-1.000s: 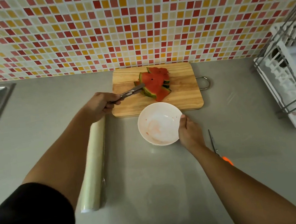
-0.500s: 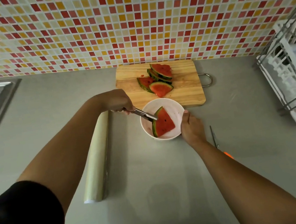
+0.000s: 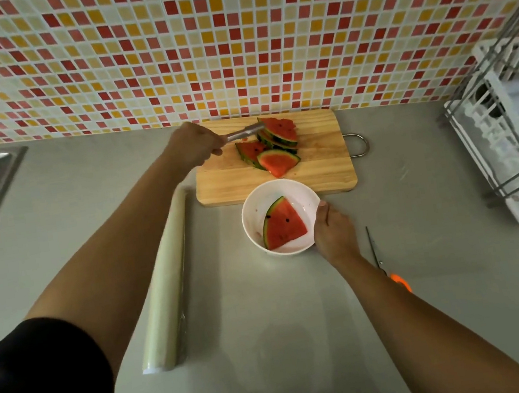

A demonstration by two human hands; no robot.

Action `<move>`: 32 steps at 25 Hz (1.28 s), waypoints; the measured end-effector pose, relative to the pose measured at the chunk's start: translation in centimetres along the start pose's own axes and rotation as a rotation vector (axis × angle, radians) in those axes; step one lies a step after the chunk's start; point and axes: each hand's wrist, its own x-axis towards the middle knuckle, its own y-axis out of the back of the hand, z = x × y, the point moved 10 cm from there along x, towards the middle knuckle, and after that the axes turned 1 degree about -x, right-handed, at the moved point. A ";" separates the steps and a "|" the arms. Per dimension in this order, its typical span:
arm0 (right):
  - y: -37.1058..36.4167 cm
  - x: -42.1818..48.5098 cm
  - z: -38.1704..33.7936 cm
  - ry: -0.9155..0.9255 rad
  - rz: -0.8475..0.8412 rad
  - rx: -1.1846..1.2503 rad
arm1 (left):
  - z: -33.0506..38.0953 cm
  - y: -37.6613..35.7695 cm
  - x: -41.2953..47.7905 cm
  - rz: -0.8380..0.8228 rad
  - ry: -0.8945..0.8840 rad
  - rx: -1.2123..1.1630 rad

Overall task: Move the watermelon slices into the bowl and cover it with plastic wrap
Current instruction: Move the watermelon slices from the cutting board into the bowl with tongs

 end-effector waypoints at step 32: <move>0.1 0.2 -0.2 0.040 -0.009 -0.013 | -8.6 -4.9 2.2 0.079 0.413 -0.475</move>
